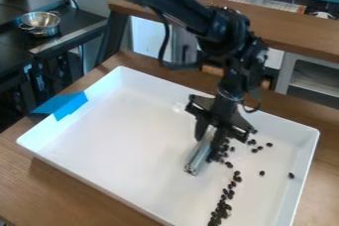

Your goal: Sweep into pile

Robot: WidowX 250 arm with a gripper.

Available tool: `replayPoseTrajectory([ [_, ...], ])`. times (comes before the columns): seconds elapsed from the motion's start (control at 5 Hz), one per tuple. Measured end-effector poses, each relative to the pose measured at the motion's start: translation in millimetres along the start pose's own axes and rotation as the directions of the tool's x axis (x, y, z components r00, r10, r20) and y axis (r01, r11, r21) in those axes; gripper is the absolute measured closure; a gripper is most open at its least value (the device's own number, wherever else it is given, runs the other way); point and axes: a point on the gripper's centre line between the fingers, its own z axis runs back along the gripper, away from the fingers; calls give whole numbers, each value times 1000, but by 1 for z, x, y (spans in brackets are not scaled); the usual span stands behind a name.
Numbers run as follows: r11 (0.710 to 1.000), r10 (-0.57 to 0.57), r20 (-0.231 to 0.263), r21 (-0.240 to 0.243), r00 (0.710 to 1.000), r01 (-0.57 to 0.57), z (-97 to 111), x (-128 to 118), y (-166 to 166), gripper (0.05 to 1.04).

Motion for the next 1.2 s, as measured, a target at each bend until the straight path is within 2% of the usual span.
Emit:
replayPoseTrajectory([
  [0.4, 994, -81, -20, -71, 997, 79, 11, -10, -23, 740],
  [0.6, 994, -75, -1, -85, 997, 75, 15, -12, -39, 740],
  [0.8, 983, -126, -12, -136, 992, 124, 19, -18, -56, 740],
  [1.0, 979, -104, 16, -176, 994, 105, 33, -11, -46, 740],
  [1.2, 993, -29, 51, -110, 998, 34, 37, -2, -11, 740],
])
